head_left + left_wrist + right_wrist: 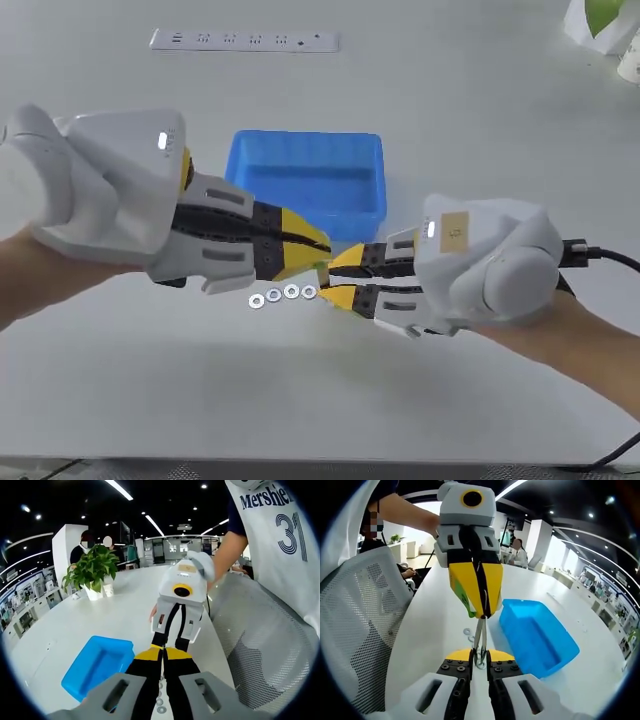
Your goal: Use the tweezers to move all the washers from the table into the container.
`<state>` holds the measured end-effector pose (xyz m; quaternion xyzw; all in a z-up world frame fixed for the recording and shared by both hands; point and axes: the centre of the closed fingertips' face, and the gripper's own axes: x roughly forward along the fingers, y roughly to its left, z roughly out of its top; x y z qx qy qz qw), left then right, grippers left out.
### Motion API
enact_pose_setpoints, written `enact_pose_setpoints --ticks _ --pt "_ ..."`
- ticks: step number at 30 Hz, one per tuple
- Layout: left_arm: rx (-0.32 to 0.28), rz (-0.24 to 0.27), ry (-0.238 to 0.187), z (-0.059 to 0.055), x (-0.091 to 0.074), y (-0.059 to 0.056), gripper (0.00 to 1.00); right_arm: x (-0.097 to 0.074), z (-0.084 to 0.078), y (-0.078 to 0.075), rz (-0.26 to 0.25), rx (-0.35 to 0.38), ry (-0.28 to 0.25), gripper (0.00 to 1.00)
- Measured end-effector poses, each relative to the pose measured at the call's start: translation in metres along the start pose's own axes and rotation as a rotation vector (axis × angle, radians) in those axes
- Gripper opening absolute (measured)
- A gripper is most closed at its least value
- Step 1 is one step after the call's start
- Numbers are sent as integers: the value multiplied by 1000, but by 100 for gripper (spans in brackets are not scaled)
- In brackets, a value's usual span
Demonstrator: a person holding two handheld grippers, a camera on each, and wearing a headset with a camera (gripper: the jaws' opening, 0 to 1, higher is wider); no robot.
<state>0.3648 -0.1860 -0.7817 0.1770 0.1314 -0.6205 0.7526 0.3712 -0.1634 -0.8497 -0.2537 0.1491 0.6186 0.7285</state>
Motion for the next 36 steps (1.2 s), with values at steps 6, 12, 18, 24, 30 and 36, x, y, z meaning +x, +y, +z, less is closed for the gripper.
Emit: enact_pose_setpoints --ticks 6,12,18,24,30,36 --pt "-5 -21 0 0 0 -1 5 2 -3 1 18 10 7 11" --pt "-19 -46 1 0 1 2 5 2 -3 0 61 7 11 11" --pt "-23 -67 8 0 3 3 5 2 -5 0 78 11 19 10" --pt "-37 -78 10 0 3 0 5 1 -4 2 69 10 24 10" --pt "-25 -78 22 1 0 -5 5 0 -2 7 70 16 29 9" --pt "-27 -63 5 10 -9 -5 5 -5 8 7 70 12 14 9"
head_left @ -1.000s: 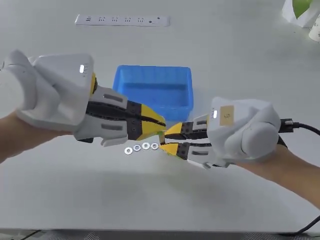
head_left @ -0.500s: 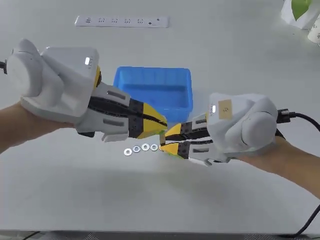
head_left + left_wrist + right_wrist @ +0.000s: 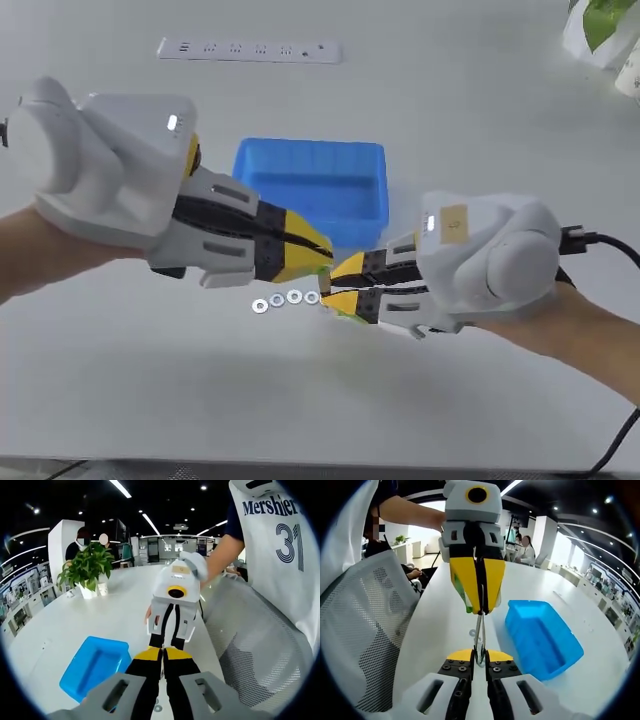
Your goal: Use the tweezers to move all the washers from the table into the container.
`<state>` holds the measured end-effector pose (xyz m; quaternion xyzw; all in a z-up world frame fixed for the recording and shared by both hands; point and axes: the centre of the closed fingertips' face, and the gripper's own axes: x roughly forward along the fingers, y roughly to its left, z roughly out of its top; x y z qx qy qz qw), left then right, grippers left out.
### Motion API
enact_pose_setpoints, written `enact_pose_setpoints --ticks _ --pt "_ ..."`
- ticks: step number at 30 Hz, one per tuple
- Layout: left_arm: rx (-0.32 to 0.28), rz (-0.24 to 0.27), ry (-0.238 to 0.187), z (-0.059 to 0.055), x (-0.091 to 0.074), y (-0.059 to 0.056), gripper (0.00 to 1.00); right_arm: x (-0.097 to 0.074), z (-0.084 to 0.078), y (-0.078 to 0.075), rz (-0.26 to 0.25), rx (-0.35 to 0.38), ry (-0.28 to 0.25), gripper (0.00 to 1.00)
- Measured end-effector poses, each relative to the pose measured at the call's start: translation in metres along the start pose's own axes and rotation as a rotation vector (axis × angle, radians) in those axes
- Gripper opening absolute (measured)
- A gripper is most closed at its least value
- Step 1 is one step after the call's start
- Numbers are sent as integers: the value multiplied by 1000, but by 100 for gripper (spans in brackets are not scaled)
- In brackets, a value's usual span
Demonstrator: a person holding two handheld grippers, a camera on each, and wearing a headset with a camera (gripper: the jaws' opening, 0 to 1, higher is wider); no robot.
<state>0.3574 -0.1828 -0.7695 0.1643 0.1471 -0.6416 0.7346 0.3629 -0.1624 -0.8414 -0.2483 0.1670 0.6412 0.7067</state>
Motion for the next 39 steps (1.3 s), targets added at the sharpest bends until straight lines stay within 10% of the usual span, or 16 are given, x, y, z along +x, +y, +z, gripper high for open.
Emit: enact_pose_setpoints --ticks 18,39 --pt "93 19 3 30 -24 5 5 -18 34 -12 -47 -46 -35 9" --pt "239 33 48 61 -38 47 5 -19 67 -69 -123 -144 -47 9"
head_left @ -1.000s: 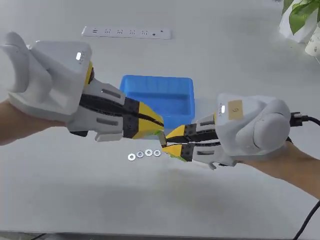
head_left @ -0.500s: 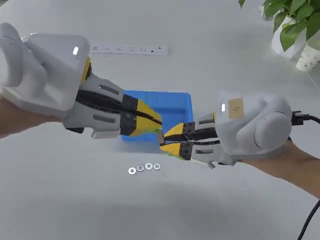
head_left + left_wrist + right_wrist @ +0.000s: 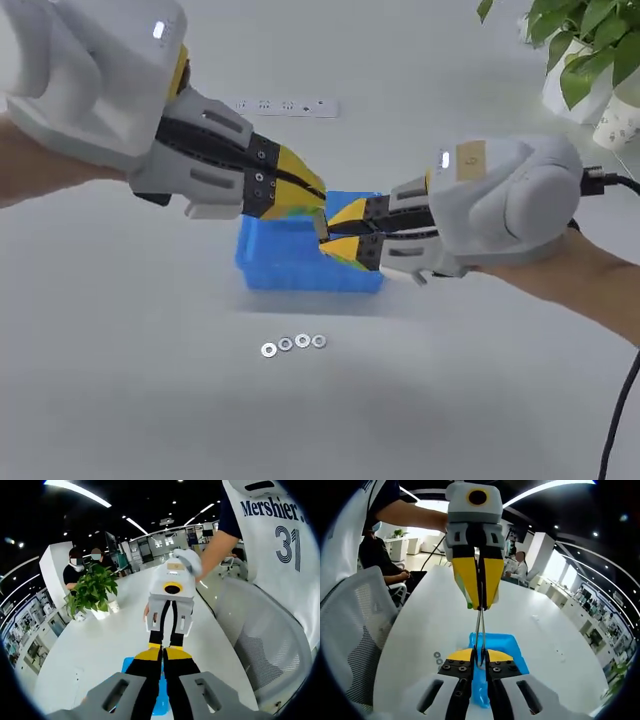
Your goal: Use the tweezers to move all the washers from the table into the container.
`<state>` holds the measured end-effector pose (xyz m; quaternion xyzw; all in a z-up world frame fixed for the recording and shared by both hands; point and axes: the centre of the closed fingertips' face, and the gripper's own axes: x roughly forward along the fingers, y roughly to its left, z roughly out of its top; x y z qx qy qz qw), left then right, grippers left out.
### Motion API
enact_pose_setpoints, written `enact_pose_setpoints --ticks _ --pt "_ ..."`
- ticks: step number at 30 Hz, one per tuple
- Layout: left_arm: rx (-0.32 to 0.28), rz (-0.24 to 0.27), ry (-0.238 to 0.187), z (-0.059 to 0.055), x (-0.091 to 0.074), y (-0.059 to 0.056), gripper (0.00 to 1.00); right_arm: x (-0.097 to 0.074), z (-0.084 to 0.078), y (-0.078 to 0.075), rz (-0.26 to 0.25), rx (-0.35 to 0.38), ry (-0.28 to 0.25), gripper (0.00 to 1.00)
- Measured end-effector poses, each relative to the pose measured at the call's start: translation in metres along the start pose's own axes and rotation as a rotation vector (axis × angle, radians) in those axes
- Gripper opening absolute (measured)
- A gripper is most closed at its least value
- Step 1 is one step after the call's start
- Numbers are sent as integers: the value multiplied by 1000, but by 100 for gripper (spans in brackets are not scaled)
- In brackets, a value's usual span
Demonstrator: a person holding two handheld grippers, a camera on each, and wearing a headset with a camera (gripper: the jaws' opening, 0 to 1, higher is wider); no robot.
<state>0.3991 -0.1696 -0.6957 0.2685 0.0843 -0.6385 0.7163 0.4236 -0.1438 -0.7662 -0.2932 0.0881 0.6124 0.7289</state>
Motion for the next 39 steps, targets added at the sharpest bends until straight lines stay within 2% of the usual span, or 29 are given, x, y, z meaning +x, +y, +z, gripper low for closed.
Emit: enact_pose_setpoints --ticks 6,12,19,20,21,22,30,39 --pt "24 -6 31 -12 4 15 5 10 -7 -13 -4 -1 11 9" --pt "9 -5 27 -24 7 31 5 16 -15 -25 -11 15 20 9" --pt "-16 -13 55 -50 15 43 5 35 -34 -32 11 29 41 9" --pt "-29 -13 55 -55 17 45 5 39 -37 -32 18 39 45 9" --pt "-39 -16 59 -66 20 52 5 42 -42 -33 22 44 49 9" --pt "-40 -16 63 -70 21 53 5 44 -44 -33 27 47 54 9" --pt "-95 -27 63 -92 29 57 5 58 -66 -35 63 82 75 9" --pt "-127 -31 68 -103 30 60 5 63 -69 -33 70 100 80 9"
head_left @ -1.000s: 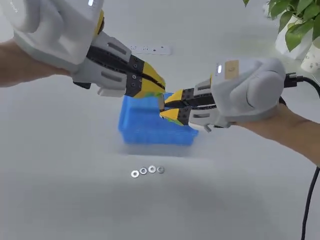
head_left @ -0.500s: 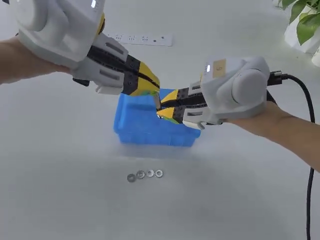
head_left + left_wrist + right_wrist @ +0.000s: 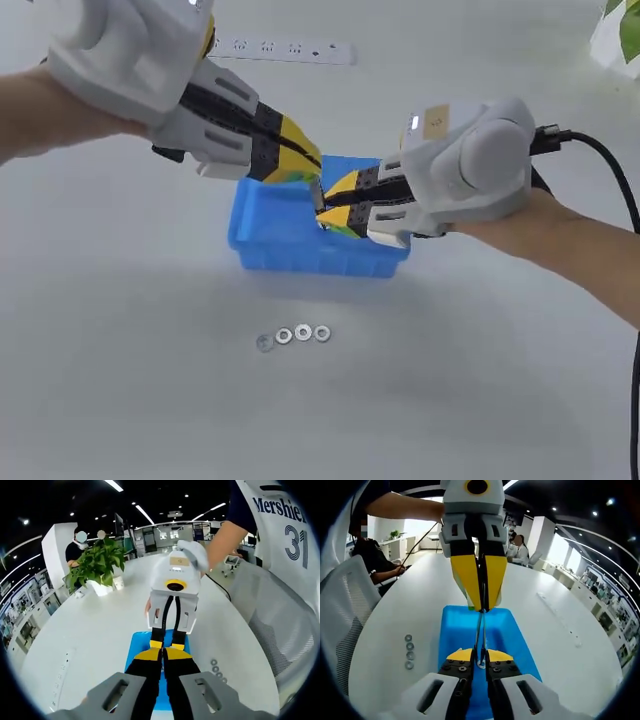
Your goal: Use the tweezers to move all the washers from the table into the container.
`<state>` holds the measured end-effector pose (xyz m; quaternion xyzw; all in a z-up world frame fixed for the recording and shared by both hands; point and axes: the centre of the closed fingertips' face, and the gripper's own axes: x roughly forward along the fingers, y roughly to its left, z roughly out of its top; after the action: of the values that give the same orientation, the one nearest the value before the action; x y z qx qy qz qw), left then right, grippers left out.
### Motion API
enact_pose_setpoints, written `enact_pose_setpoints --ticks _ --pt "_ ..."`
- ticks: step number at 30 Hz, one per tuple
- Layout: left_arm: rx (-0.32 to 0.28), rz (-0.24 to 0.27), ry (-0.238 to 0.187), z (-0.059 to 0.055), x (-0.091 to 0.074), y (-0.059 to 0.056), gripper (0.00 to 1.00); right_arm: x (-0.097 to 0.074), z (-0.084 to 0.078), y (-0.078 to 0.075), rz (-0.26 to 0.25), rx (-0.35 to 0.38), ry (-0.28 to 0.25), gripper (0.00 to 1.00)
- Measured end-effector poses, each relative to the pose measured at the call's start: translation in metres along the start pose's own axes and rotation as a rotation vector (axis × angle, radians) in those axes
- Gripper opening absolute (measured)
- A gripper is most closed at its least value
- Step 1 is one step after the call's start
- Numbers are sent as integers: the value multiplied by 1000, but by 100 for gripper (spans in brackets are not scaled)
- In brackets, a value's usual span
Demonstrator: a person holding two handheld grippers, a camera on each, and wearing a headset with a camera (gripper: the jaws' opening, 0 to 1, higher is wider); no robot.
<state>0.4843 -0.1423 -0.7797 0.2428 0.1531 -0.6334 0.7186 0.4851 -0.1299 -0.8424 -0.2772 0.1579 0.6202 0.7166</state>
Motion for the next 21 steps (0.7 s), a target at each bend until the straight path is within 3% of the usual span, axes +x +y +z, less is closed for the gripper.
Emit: enact_pose_setpoints --ticks 16,21 --pt "-20 -8 9 -4 6 -1 5 2 -7 3 11 37 14 10" --pt "-3 -7 26 -5 5 -4 5 0 -2 4 -5 7 7 10"
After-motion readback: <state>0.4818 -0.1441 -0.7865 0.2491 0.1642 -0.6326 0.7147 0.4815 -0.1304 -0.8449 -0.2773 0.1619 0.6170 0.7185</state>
